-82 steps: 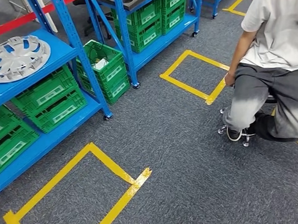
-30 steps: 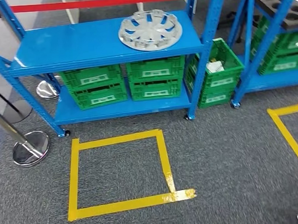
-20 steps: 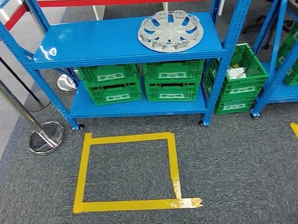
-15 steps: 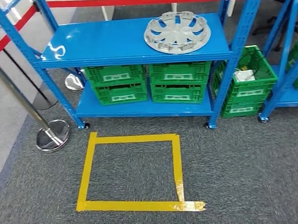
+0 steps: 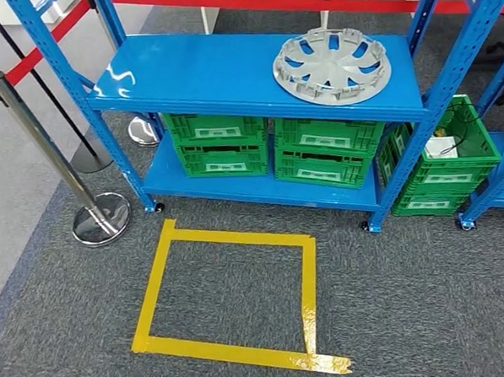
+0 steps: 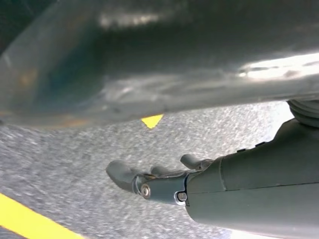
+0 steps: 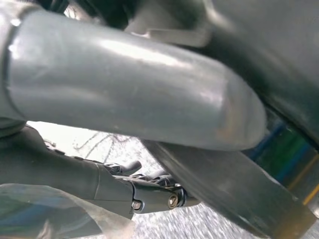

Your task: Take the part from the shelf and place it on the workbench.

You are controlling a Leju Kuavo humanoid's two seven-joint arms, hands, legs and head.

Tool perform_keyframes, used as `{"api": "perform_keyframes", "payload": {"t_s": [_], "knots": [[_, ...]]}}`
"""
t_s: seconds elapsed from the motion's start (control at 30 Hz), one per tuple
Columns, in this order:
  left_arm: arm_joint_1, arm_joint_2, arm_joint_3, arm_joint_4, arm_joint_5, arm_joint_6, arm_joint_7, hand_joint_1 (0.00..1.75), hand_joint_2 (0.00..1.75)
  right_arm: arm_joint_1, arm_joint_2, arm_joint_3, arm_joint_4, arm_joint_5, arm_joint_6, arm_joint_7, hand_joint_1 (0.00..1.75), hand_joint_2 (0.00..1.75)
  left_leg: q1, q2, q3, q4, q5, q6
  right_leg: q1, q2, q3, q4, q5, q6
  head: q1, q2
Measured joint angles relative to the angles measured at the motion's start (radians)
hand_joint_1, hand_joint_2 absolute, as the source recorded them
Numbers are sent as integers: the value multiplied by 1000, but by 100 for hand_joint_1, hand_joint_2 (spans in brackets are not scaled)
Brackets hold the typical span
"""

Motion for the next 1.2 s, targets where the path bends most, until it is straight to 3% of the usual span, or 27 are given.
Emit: {"api": "perform_keyframes", "payload": {"t_s": [0.07,0.1,0.17,0.2,0.23,0.27,0.33,0.37,0.43,0.53,0.57,0.6,0.63,0.67,0.73,0.77,0.8,0.87,0.93,0.97,1.07,1.1,1.13,1.2], "knots": [[0,-3,0,0,0,0,0,0,0,-7,-2,0,0,-1,0,-4,0,0,13,0,14,2,-17,-25,-4,4,-75,95,-6,23,0,0],[0,-3,0,0,1,0,0,0,0,-9,-4,0,0,-1,-1,-4,0,0,20,0,23,6,-28,-41,-7,3,-91,100,19,35,0,0],[1,-4,0,0,2,1,0,0,0,-11,-7,0,0,-1,-3,-4,0,0,37,-2,38,28,-55,-75,-18,1,-81,29,104,64,-1,0],[1,-1,1,0,2,2,0,0,0,-11,-5,0,1,-1,-3,-3,0,0,39,-4,39,45,-70,-91,-22,1,-73,-6,132,77,6,0],[1,0,1,0,2,3,-1,0,0,-11,-4,0,2,0,-5,-3,0,0,39,-6,31,68,-84,-102,-26,3,-60,-35,139,77,14,0],[2,2,1,1,2,4,-2,0,0,-10,-3,0,3,1,-7,-3,0,0,36,-8,22,87,-92,-110,-28,6,-57,-42,130,64,16,0],[4,4,2,1,2,6,-4,0,0,-10,-2,0,4,2,-11,-5,0,0,27,-10,3,109,-102,-115,-34,13,-55,-40,114,28,13,0],[4,7,2,2,3,6,-4,0,0,-11,-2,0,4,3,-12,-7,0,0,25,-10,1,111,-106,-118,-36,13,-61,-32,113,19,6,0],[4,9,2,2,4,6,-5,0,0,-12,-2,0,3,4,-12,-11,0,0,28,-7,-16,153,-133,-129,-38,11,-59,-26,106,11,-2,0],[2,4,2,2,5,7,-10,0,0,-13,-4,0,3,7,-12,-13,0,0,35,0,-112,335,-200,-142,-36,6,-50,-28,98,5,-13,0],[2,3,2,2,6,7,-11,0,0,-13,-4,0,3,8,-12,-14,0,0,33,0,-144,382,-207,-137,-33,6,-48,-29,96,4,-14,0],[2,2,2,2,6,7,-12,0,0,-13,-5,0,3,8,-12,-14,0,0,30,0,-162,399,-195,-127,-28,7,-45,-30,94,2,-15,0],[2,1,2,2,7,7,-13,0,0,-13,-5,0,3,9,-11,-15,0,0,23,0,-165,381,-165,-111,-22,8,-41,-32,92,0,-16,0],[2,0,2,2,8,7,-14,0,0,-13,-4,0,3,9,-11,-15,0,0,10,-2,-153,331,-121,-85,-14,9,-34,-36,89,-4,-18,0],[3,4,2,2,8,7,-16,0,0,-11,1,0,3,10,-8,-15,0,0,-21,-5,-113,216,-48,-15,-3,10,-23,-49,83,-14,-14,0],[4,5,2,2,8,7,-16,0,0,-10,4,0,4,10,-8,-15,0,0,-34,-6,-95,172,-32,12,-1,9,-20,-57,82,-15,-10,0],[4,6,2,2,8,7,-16,0,0,-10,5,0,4,10,-7,-15,0,0,-40,-6,-84,147,-30,29,-2,8,-19,-64,82,-15,-7,0],[4,3,2,2,9,8,-17,0,0,-10,2,0,4,11,-7,-16,0,0,-39,-5,-64,108,-31,31,-2,3,-11,-80,84,-12,-8,0],[4,2,3,2,10,8,-18,0,0,-9,-1,0,4,11,-6,-16,0,0,-29,-4,-34,61,-22,22,2,2,-10,-70,70,-8,-7,0],[4,0,3,2,10,7,-19,0,0,-9,-2,0,4,11,-6,-17,0,0,-22,-3,-21,41,-18,15,3,3,-23,-36,51,-4,-5,0],[4,-5,3,3,10,4,-21,0,0,-13,-6,0,4,10,-3,-22,0,0,-14,-2,-9,30,-24,-9,-2,5,-115,121,-10,21,-4,0],[4,-6,3,3,10,3,-21,0,0,-15,-8,0,4,10,-2,-23,0,0,-11,-1,-6,32,-29,-18,-4,5,-130,142,-5,30,-4,0],[4,-6,3,3,10,2,-22,0,0,-16,-10,0,4,10,-1,-23,0,0,-8,-1,-3,35,-33,-27,-7,4,-128,129,20,38,-4,0],[5,-7,3,3,10,1,-22,0,0,-17,-11,0,4,10,0,-20,0,0,-2,-2,1,46,-43,-41,-14,2,-100,57,83,52,-4,0]]}}
